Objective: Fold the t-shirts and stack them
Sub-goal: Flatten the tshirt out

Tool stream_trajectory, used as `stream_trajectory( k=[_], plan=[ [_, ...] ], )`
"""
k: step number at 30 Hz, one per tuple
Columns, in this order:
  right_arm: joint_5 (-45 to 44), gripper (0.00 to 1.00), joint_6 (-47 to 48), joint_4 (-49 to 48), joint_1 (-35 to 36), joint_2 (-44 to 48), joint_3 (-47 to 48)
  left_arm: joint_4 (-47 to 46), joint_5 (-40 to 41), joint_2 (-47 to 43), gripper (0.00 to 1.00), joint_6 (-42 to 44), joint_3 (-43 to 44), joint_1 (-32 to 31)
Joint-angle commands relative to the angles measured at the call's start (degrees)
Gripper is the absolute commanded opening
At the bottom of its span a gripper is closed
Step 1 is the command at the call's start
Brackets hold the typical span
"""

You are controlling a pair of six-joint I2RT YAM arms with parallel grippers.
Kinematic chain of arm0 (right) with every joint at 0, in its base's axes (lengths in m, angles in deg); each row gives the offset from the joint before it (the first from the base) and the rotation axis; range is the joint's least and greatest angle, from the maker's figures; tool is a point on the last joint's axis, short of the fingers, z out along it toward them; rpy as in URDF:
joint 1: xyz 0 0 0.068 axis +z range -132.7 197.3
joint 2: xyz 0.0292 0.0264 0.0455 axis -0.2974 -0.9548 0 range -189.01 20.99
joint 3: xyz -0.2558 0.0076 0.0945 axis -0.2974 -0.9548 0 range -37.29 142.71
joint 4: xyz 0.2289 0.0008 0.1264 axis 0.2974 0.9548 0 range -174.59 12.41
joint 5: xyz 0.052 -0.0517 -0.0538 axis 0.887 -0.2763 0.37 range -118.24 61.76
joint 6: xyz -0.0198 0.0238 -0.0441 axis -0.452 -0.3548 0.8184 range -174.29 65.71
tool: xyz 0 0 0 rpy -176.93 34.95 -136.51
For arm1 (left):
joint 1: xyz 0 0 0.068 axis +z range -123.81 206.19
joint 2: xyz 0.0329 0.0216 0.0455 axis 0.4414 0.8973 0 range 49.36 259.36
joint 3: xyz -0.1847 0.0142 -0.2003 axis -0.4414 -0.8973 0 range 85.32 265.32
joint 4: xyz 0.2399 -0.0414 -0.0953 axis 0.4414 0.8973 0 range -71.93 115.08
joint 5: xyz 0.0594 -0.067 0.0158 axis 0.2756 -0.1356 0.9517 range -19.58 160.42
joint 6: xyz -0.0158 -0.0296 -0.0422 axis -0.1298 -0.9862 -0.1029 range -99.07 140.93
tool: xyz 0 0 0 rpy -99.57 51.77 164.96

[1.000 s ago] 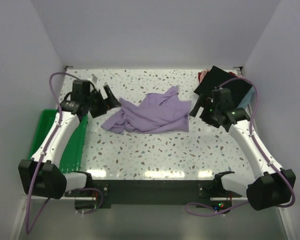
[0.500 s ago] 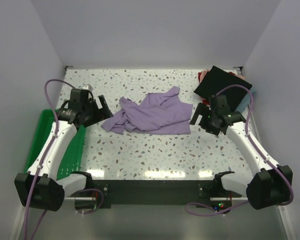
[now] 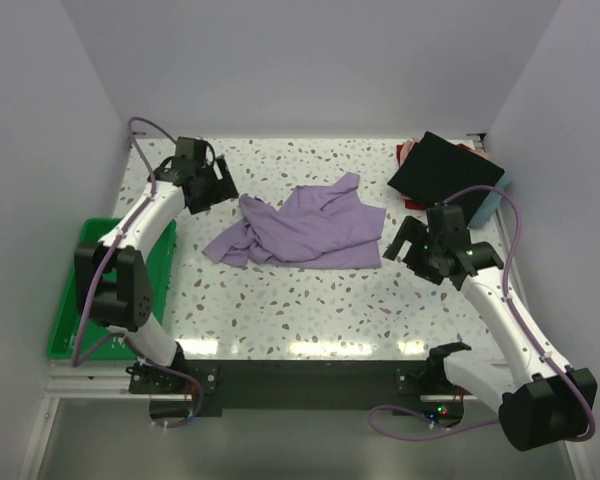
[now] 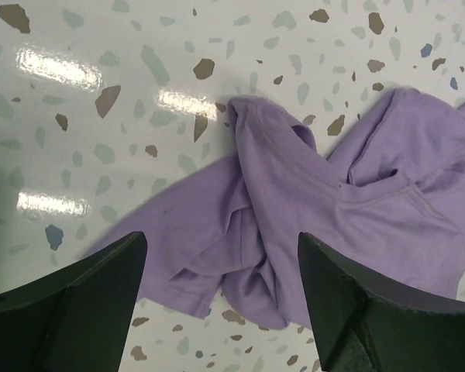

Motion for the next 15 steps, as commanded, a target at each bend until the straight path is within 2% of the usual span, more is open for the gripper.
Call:
stream_trajectory(
  k=[1, 5, 12, 15],
  plan=[
    [-0.45, 0.93, -2.33, 1.56, 0.17, 1.81, -0.5, -3.98, 2.43, 4.33, 0.82, -0.48, 4.95, -1.0],
    [-2.12, 0.93, -2.6, 3.05, 0.17, 1.99, 0.73, -3.02, 2.52, 11.62, 0.8, 0.14, 9.17, -2.14],
    [-3.18, 0.93, -3.56, 3.84, 0.08, 1.55, 1.7, -2.85, 2.96, 17.96, 0.76, 0.31, 14.7, -3.55],
    [-3.27, 0.93, -4.53, 3.76, 0.08, 1.9, 1.44, -1.88, 2.87, 20.34, 0.68, 0.75, 16.29, -3.73]
  ],
)
